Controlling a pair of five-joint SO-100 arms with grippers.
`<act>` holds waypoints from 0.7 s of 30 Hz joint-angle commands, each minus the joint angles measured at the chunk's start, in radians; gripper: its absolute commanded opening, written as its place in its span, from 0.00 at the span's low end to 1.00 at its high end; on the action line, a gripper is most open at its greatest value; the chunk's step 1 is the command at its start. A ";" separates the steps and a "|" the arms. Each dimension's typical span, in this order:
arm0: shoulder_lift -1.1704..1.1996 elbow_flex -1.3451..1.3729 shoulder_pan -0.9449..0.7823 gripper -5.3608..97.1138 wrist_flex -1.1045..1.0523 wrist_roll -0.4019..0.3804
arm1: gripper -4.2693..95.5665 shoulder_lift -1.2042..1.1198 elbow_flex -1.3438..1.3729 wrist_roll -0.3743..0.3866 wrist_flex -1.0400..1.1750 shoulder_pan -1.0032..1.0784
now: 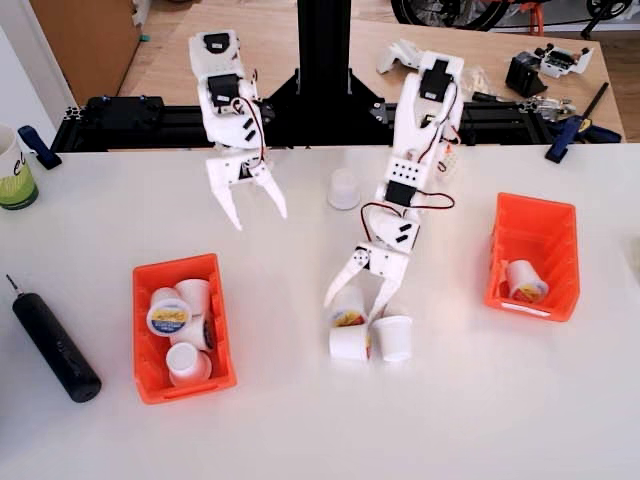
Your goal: Sort the coffee pods, blue into left, red into right
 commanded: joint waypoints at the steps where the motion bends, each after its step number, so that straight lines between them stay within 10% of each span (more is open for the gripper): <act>1: 0.028 0.002 0.008 0.32 -0.002 -0.012 | 0.25 0.003 -0.034 0.026 0.008 -0.006; 21: 0.026 0.078 0.003 0.32 -0.094 -0.049 | 0.22 0.121 -0.376 -0.021 0.457 -0.101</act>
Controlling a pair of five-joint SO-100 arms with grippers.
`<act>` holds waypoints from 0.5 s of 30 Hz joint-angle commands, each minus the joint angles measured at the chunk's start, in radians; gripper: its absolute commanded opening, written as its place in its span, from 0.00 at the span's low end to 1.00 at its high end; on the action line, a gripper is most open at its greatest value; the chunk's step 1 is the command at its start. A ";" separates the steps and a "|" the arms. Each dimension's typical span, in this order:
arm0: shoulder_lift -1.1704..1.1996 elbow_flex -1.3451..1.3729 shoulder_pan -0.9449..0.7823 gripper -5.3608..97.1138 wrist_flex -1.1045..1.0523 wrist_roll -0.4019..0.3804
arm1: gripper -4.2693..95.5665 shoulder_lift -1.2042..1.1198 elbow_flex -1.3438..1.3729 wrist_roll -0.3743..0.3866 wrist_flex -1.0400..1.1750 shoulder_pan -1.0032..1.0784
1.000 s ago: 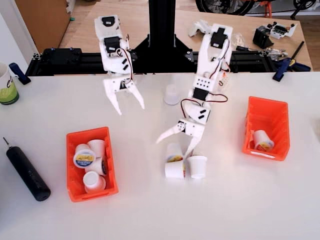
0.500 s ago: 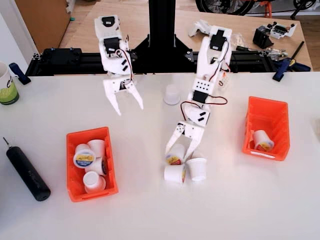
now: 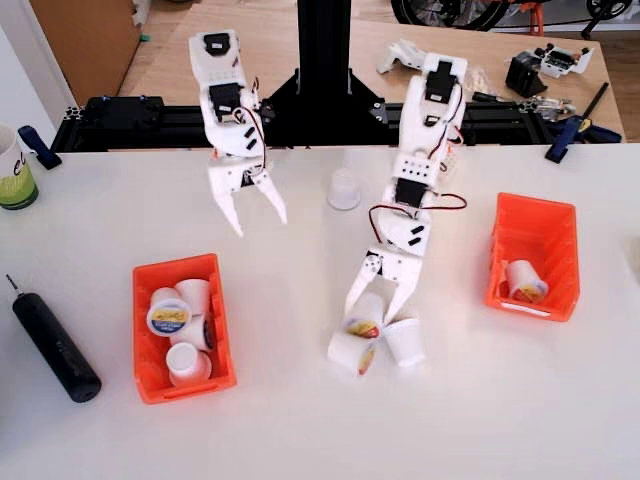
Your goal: Sort the coffee pods, blue into left, red into right
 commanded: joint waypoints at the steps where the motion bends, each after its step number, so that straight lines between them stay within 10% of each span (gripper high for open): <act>1: 0.025 -0.002 0.002 0.32 -0.015 -0.003 | 0.22 0.141 -0.127 -0.018 0.166 -0.029; 7: 0.025 -0.002 -0.014 0.32 -0.026 -0.005 | 0.22 0.365 -0.181 -0.043 0.495 -0.074; 15: 0.014 0.031 -0.018 0.32 -0.097 -0.067 | 0.21 0.600 -0.170 0.204 0.818 -0.290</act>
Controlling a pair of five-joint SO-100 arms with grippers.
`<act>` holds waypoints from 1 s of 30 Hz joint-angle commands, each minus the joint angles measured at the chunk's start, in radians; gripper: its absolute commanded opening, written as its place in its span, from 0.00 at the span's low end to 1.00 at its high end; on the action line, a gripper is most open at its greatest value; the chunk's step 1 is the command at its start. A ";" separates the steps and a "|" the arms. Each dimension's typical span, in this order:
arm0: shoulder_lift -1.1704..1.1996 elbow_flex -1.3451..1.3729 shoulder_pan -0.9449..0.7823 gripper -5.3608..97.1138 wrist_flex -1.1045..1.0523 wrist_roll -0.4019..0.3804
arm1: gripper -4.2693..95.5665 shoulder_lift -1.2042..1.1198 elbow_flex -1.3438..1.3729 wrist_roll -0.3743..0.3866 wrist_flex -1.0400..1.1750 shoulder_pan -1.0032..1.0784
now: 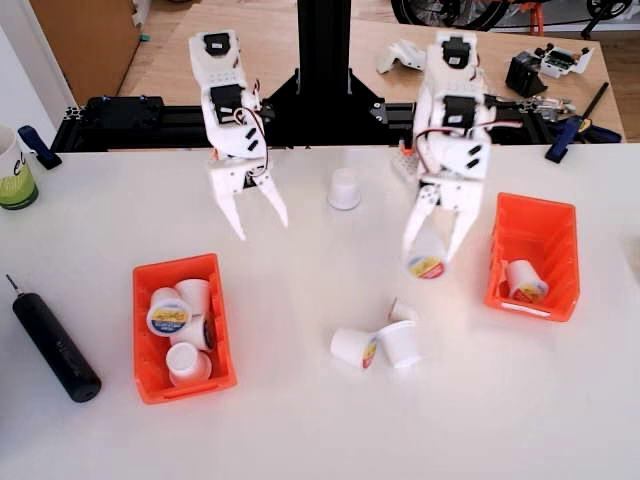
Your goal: Sort the coffee pods, blue into left, red into right
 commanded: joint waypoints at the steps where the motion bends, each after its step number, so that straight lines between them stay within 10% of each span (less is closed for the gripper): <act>1: 0.017 0.000 -0.018 0.32 -0.025 -0.020 | 0.21 0.121 -0.044 0.109 0.106 -0.094; 11: 0.014 -0.003 -0.101 0.31 -0.078 -0.049 | 0.21 0.178 0.029 0.699 0.094 -0.552; 15: 0.014 -0.008 -0.133 0.31 -0.107 -0.049 | 0.29 0.184 0.172 0.782 -0.066 -0.615; 22: 0.003 -0.029 -0.143 0.31 -0.132 -0.063 | 0.53 0.189 0.318 0.767 -0.225 -0.614; 25: -0.005 -0.034 -0.143 0.31 -0.132 -0.063 | 0.38 0.199 0.284 0.738 -0.190 -0.589; 30: -0.020 -0.028 -0.143 0.31 -0.127 -0.043 | 0.38 0.192 0.133 0.238 -0.144 -0.259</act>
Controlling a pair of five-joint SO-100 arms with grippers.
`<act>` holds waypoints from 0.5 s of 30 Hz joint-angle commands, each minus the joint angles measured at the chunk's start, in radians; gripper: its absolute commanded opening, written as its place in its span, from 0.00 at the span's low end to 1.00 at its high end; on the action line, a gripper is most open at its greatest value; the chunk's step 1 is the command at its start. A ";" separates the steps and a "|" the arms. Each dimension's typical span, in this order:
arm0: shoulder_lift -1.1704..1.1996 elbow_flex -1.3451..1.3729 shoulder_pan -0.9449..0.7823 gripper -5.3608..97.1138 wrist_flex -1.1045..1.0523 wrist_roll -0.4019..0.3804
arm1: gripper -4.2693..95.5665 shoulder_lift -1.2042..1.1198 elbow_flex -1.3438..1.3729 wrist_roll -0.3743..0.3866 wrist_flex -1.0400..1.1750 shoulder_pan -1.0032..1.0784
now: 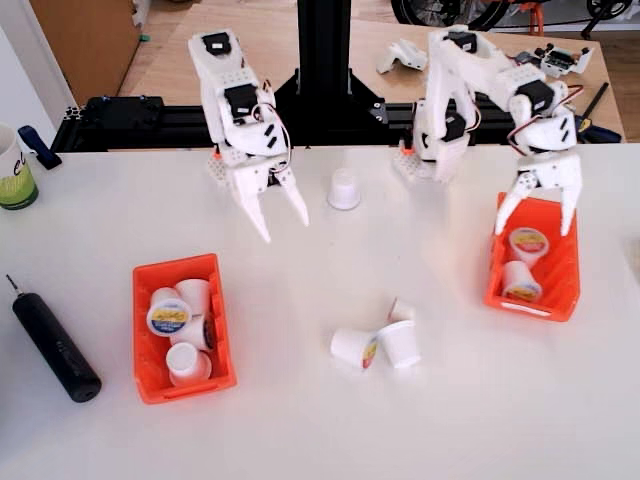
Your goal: Sort the coffee pods, blue into left, red into right
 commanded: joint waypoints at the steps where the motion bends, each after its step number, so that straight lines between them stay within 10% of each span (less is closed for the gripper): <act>1: -0.003 -0.029 -0.008 0.31 -0.008 0.020 | 0.39 0.020 -0.067 -0.407 -0.094 0.264; 5: -0.006 -0.020 -0.008 0.31 -0.006 0.058 | 0.39 -0.034 0.026 -0.603 -0.356 0.416; 15: -0.044 -0.018 0.002 0.31 -0.025 0.124 | 0.43 -0.511 0.043 -0.471 -0.943 0.506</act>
